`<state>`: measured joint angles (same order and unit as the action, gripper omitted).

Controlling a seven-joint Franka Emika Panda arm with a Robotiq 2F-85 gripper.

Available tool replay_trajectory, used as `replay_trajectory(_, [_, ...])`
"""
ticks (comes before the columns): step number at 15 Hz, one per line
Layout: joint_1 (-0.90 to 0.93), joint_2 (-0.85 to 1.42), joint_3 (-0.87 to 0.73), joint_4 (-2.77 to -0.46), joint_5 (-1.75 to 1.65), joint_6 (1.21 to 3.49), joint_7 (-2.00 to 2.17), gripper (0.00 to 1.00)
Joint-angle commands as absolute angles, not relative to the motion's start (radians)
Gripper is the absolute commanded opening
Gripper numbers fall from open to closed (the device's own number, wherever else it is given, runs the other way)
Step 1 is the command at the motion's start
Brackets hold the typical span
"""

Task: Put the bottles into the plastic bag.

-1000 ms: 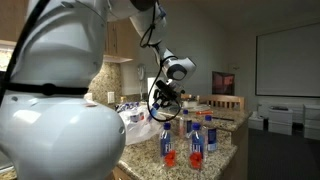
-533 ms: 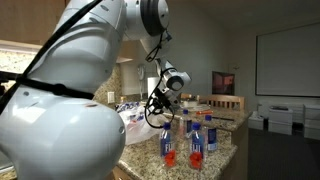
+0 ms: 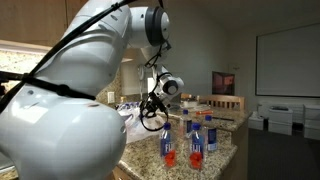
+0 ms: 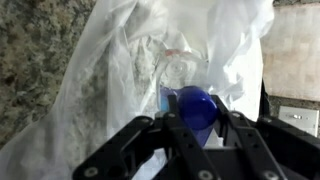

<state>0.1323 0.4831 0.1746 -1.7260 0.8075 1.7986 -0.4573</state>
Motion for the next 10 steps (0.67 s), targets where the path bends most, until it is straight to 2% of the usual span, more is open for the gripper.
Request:
replay_trajectory(1, [0.139, 0.525, 0.185, -1.676, 0.762, 1.757, -0.404, 0.13])
replay_trajectory(3, [0.141, 0.538, 0.188, -1.663, 0.75, 1.759, -0.396, 0.14])
replay_trajectory(4, [0.141, 0.544, 0.191, -1.658, 0.748, 1.758, -0.396, 0.56])
replay_trajectory(10, [0.138, 0.549, 0.198, -1.629, 0.745, 1.746, -0.41, 0.91])
